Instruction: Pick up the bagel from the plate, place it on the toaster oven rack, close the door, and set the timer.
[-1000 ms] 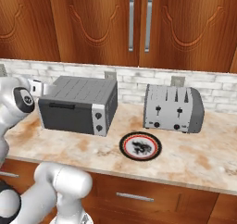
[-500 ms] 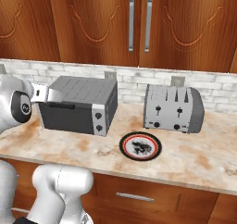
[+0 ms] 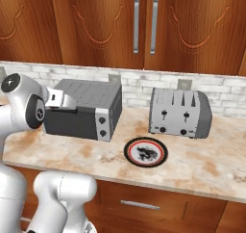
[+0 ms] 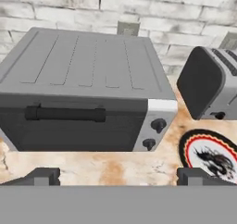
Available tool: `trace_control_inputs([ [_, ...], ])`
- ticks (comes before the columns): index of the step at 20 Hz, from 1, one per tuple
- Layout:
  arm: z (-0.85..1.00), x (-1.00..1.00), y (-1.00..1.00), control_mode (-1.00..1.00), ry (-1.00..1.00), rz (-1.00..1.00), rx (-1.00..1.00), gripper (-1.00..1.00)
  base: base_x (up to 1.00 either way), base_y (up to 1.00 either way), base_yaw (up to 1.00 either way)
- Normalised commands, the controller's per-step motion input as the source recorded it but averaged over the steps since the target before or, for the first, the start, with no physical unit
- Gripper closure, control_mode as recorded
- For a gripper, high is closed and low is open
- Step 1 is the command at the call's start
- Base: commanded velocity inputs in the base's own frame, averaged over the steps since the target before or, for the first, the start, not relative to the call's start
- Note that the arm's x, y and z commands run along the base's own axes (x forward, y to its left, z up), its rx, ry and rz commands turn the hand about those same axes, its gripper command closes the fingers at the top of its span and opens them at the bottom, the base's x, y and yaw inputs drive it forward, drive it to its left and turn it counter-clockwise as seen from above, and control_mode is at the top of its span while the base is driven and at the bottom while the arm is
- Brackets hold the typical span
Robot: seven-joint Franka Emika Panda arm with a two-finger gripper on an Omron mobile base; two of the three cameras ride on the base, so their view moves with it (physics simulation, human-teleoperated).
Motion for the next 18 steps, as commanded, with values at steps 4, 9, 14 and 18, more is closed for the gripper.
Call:
trace_control_inputs([
  [4,-0.34,0.04,-0.39,-1.0,0.1,0.03,0.14,-1.0,0.0,0.0,0.0],
  [9,-0.38,0.2,-0.23,-1.0,0.07,0.0,0.12,-1.0,0.0,0.0,0.0],
  [14,-0.29,0.11,-0.15,-1.0,0.1,0.0,0.01,-1.0,0.0,0.0,0.0],
  [18,-0.3,0.21,-0.19,-1.0,0.04,0.0,0.0,-1.0,0.0,0.0,0.0],
])
